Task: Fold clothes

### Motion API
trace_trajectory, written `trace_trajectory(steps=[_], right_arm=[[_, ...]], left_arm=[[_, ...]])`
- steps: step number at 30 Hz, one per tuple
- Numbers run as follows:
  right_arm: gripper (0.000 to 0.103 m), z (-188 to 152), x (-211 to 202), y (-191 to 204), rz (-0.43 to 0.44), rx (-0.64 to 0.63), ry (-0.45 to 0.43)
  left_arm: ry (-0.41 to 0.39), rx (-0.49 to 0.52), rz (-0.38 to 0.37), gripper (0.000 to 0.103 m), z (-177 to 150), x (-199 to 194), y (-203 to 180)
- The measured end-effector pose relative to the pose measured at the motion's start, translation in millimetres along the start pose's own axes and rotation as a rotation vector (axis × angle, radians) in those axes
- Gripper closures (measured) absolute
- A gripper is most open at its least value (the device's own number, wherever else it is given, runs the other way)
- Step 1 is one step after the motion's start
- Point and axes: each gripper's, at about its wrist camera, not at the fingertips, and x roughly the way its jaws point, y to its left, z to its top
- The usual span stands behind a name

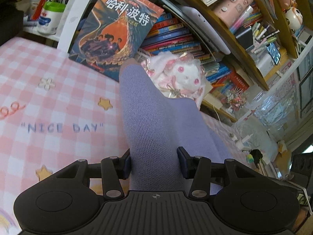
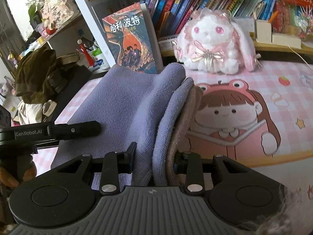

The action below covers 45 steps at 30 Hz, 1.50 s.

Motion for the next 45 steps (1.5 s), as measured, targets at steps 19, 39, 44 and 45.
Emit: trace_trajectory(steps=[19, 39, 44, 45], right_arm=[[0.072, 71.3, 88.9, -15.3, -0.005, -0.062, -0.015], [0.071, 79.5, 136.8, -38.8, 0.006, -0.027, 0.014], [0.067, 75.3, 140.0, -42.8, 0.001, 0.007, 0.033], [0.066, 75.2, 141.2, -42.9, -0.003, 0.012, 0.037]], left_arm=[[-0.008, -0.048, 0.034, 0.058, 62.2, 64.8, 40.9], [0.024, -0.072, 0.116, 0.056, 72.4, 103.7, 64.7], [0.033, -0.064, 0.145, 0.05, 69.7, 106.5, 67.3], [0.032, -0.064, 0.15, 0.048, 69.4, 106.3, 67.7]])
